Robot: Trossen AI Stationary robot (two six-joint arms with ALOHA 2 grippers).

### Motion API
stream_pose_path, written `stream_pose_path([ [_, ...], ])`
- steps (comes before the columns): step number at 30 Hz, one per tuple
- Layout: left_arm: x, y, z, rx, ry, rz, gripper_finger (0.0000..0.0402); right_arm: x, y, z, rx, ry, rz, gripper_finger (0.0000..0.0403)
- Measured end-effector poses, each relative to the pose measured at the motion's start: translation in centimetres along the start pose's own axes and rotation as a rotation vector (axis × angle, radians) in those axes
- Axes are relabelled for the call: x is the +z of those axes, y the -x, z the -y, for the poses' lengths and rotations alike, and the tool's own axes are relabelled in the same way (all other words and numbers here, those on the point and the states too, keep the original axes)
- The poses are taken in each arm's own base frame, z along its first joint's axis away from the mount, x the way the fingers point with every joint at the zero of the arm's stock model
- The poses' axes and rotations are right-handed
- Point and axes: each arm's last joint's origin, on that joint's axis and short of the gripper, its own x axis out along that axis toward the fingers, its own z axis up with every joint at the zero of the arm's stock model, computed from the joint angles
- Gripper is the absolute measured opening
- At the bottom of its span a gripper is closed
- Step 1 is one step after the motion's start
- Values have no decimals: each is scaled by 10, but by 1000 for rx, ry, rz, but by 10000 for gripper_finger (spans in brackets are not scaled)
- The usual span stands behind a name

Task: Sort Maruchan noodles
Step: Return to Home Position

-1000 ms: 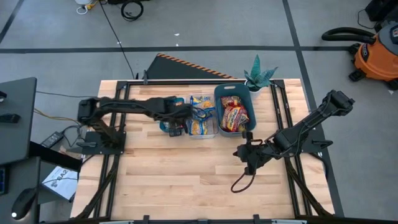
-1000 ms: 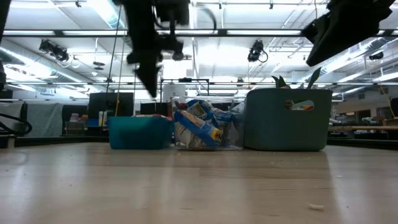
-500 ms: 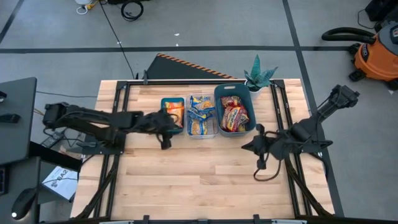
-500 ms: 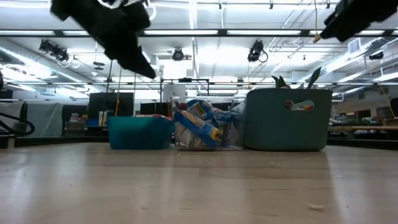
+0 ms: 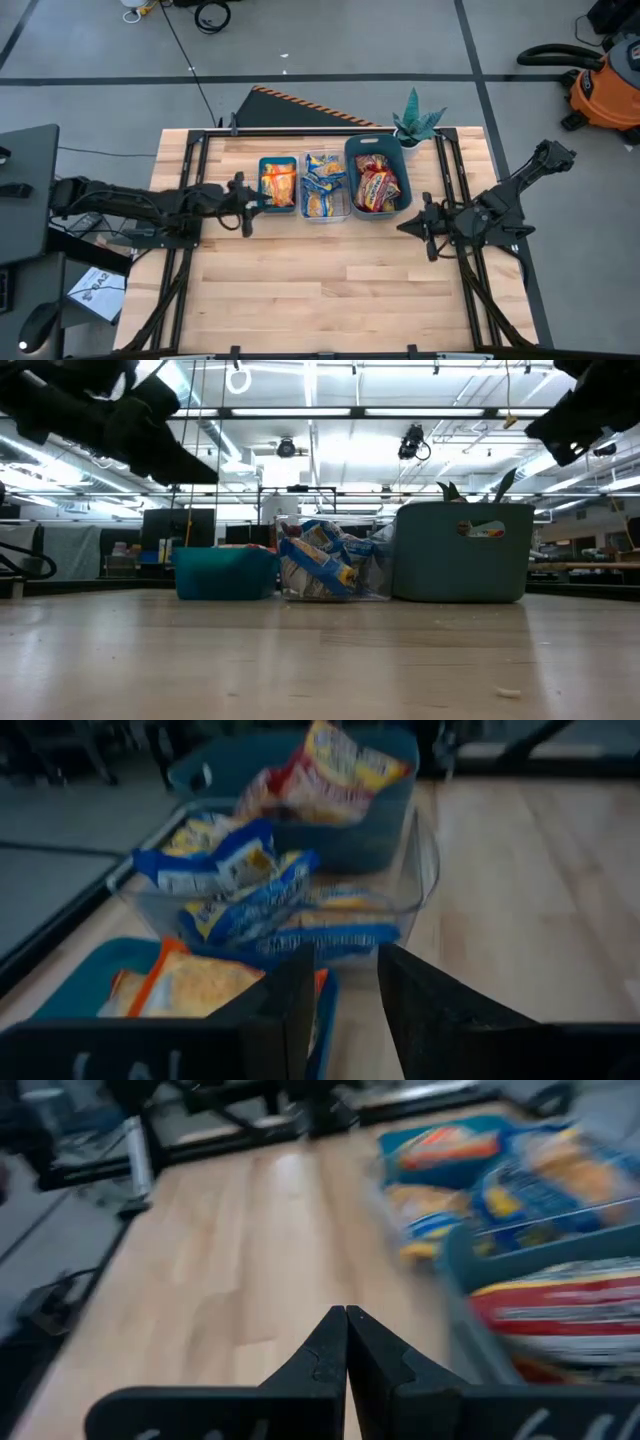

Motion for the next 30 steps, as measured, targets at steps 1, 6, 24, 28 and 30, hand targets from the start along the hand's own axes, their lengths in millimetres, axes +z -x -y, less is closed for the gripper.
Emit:
stream_pose_path([
  [1, -1, 3, -1, 0, 7, 30, 117, -1, 2, 3, -20, 7, 22, 12],
  [6, -11, 16, -3, -16, 31, 106, 114, -12, 9, 20, -81, -25, 97, 10],
  [24, -49, 48, -11, -33, 113, 259, 100, -32, 23, 48, -117, -146, 383, 15],
  [28, -48, 54, -11, -50, 84, 296, 77, -36, 21, 48, -99, -192, 385, 19],
  [30, -47, 55, -12, -51, 95, 315, 67, -39, 19, 47, -77, -182, 366, 20],
])
